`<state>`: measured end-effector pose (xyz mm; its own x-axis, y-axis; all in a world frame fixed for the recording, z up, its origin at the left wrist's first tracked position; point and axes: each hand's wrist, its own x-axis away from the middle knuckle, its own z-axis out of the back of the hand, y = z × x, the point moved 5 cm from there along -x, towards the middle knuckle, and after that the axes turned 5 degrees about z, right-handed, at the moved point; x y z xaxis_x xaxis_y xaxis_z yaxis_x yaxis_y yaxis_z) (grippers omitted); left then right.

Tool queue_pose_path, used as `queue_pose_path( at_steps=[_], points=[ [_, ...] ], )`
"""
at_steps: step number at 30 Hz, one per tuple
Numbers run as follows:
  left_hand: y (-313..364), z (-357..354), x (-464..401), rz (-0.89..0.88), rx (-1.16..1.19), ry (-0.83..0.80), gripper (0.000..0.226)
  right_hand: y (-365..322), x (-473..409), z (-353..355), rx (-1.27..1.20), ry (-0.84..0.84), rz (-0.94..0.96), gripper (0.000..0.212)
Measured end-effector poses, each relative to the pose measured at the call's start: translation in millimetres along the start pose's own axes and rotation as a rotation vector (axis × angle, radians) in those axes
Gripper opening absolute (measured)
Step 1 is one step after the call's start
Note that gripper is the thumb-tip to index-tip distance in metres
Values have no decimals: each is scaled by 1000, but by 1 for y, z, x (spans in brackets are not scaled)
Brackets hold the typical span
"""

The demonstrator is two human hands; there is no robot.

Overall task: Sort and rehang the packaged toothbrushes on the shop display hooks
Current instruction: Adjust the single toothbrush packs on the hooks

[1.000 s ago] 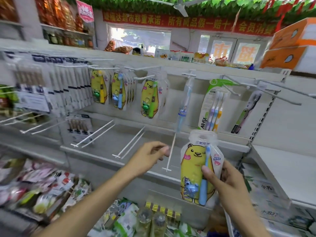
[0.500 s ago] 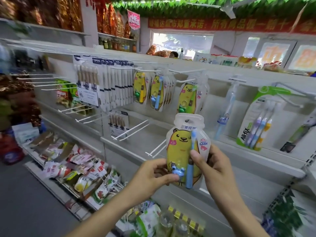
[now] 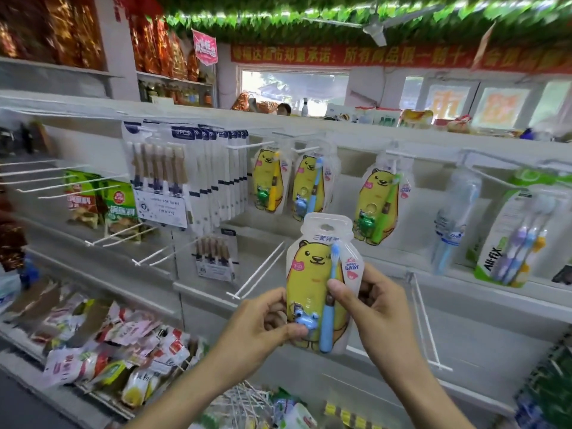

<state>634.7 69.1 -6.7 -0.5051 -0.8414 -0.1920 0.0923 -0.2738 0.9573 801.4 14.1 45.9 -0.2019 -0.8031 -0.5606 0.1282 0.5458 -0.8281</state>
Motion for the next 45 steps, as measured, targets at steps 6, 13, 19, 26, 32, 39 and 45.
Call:
queue_pose_path(
  at_steps=[6,13,19,26,32,39,45],
  points=[
    [1,70,-17,-66,-41,-39,33,2,-29,-61,49,54,42,20],
    [17,106,-41,-141,-102,-90,24,-14,-54,-90,57,168,129,20],
    [20,108,-58,-178,-65,-141,23,-19,-61,-91,114,247,125,18],
    [26,103,-77,-223,-21,-163,20,-24,-73,-83,173,290,122,18],
    [24,102,-93,-227,-3,-140,20,-16,-88,-77,217,290,110,15],
    [21,99,-105,-248,-14,-85,18,-4,-103,-69,198,273,103,16],
    [22,97,-118,-229,0,-81,22,11,-120,-62,153,269,61,14]
  ],
)
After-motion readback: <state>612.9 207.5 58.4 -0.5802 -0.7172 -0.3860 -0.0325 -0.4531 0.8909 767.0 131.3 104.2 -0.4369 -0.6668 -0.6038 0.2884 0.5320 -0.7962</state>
